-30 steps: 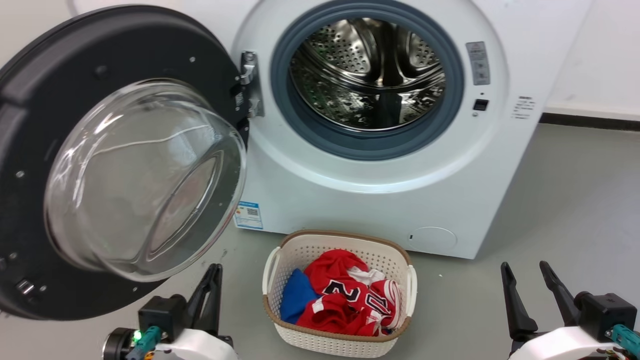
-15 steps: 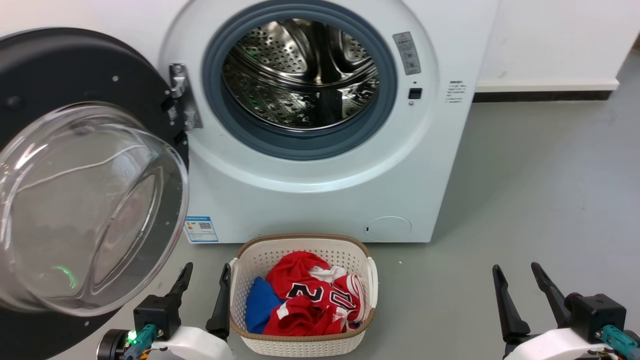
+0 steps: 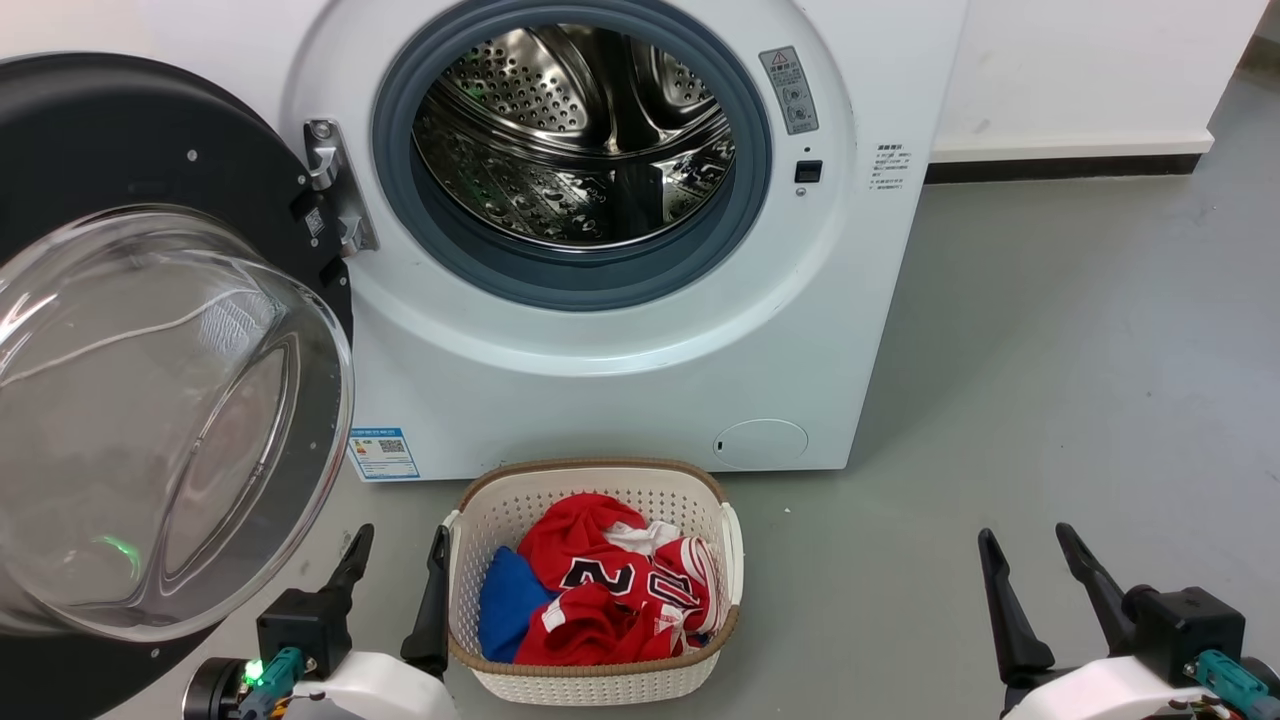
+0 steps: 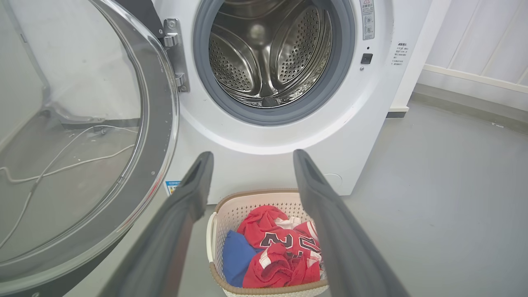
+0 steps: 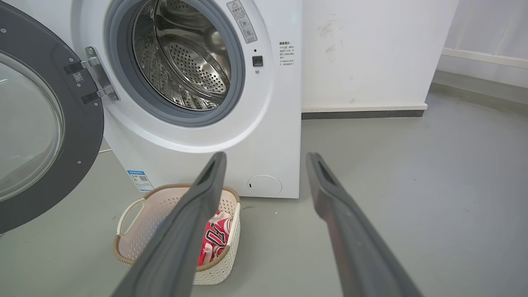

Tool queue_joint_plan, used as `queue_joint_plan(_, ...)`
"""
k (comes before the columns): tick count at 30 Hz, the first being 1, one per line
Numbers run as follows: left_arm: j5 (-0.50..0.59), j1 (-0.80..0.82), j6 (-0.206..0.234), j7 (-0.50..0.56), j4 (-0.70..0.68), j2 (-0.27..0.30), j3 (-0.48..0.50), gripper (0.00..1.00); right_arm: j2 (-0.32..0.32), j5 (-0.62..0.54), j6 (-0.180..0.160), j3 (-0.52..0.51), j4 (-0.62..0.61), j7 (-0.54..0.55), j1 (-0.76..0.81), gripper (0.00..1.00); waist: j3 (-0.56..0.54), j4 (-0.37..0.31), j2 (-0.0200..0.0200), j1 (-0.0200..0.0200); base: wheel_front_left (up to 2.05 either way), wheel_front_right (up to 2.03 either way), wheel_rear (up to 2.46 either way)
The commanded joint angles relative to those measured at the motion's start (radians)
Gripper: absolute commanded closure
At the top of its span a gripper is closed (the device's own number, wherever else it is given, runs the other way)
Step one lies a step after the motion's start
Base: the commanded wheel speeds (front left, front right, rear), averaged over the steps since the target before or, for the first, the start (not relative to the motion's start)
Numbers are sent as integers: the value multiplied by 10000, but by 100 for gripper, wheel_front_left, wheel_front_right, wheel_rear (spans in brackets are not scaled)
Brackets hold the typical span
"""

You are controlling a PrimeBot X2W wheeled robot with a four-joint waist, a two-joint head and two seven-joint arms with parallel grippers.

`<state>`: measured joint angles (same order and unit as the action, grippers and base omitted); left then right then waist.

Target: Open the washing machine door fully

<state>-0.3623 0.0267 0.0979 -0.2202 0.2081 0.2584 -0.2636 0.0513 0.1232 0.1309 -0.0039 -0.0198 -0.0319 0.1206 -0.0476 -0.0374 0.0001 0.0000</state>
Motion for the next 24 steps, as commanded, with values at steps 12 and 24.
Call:
queue_joint_plan(12, -63, 58, 74, -69, -43, 135, -68, 0, -20, 43, -2, 33, -41, -55, -5, 0, 30, 33, -1, 0, 0, 0, 0)
queue_joint_plan(24, -931, 19, -95, 225, 104, -45, 165, 100, 36, 1200, 0, 53, 215, -17, -36, 100, 60, 35, -1, 0, 0, 0, 0)
